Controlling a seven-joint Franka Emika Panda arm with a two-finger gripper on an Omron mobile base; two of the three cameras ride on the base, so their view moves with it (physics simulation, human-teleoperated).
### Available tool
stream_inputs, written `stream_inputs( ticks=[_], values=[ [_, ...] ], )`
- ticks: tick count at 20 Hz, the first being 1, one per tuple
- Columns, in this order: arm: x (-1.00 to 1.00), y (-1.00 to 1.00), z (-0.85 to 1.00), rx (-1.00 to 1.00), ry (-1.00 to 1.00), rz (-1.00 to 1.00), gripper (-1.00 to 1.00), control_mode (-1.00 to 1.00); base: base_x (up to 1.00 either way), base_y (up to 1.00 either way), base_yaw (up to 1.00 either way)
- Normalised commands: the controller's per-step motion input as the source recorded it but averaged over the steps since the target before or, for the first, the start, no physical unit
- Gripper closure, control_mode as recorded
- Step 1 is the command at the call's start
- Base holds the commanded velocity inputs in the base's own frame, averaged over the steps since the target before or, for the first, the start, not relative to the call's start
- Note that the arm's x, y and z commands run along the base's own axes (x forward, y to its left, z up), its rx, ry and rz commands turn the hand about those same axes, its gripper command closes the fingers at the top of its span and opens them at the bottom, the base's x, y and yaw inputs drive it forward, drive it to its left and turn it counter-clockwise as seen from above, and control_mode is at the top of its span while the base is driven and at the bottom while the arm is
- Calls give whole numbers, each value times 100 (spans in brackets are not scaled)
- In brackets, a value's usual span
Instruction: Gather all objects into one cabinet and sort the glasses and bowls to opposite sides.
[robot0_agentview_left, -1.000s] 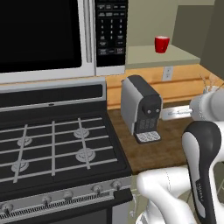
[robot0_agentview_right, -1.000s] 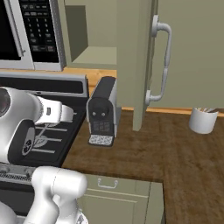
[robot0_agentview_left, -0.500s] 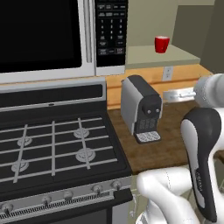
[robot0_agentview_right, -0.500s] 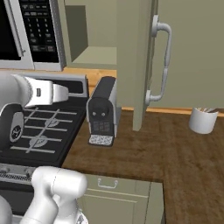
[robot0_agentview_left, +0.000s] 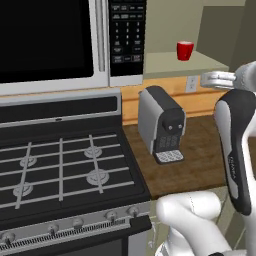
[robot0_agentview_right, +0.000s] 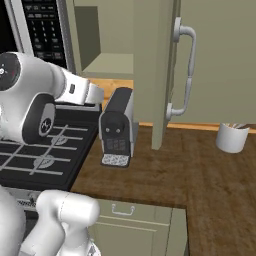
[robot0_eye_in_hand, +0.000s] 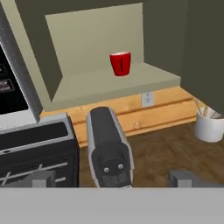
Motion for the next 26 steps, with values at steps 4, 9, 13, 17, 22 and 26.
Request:
stream_inputs(
  ticks=[4, 9, 13, 17, 22, 26],
  values=[
    [64, -23, 81, -2, -14, 0, -100, -100, 0, 0, 0],
    [14, -3, 12, -5, -5, -1, -100, -100, 0, 0, 0],
    [79, -30, 0, -6, 0, -7, -100, -100, 0, 0, 0],
    [99, -11, -4, -4, -1, -2, -100, -100, 0, 0, 0],
    [85, -5, -11, 0, -2, 0, -100, -100, 0, 0, 0],
    [75, -15, -14, 0, -10, 0, -100, -100, 0, 0, 0]
  ],
)
